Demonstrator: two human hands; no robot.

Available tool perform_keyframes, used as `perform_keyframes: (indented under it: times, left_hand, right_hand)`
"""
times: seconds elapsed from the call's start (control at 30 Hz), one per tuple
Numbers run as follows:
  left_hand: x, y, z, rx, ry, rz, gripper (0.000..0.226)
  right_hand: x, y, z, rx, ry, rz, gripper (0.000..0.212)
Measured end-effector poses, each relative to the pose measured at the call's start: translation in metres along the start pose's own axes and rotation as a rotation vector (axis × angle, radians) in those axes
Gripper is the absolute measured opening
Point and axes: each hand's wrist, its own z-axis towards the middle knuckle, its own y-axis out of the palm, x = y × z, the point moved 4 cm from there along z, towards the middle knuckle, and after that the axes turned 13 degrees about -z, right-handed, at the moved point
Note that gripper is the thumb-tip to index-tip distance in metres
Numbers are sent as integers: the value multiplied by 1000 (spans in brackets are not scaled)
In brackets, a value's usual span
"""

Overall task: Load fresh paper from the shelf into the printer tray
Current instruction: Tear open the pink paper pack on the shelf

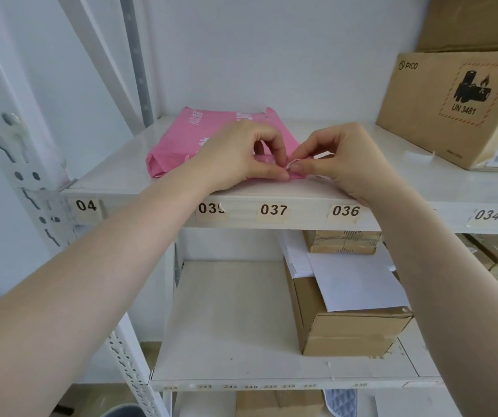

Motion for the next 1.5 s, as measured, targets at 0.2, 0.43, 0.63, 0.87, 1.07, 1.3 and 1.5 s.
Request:
perform_keyframes:
  times: [0.2,0.43,0.63,0.87,1.07,1.3,1.5]
  left_hand:
    - [-1,-1,0,0,-34,-39,21]
    - [-1,-1,-1,14,-39,-88,12]
    - [-3,-3,1,46,-58,-101,12]
    - [0,-5,-2,65,-85,-221,16]
    - [-1,-12,-6,107,-58,-132,23]
    - [-4,-19,-2,51,-138,-213,17]
    - [-8,-29,-6,28,-164,-225,20]
  right_hand:
    - [1,-1,1,-4,31,51,17]
    - [6,2,4,36,127,209,13]
    - [2,1,-1,-9,71,233,24]
    - [3,2,4,42,149,240,9]
    - [4,1,3,35,139,215,8]
    - [-16,18,14,-17,35,54,28]
    - [-7,19,17,-42,120,177,21]
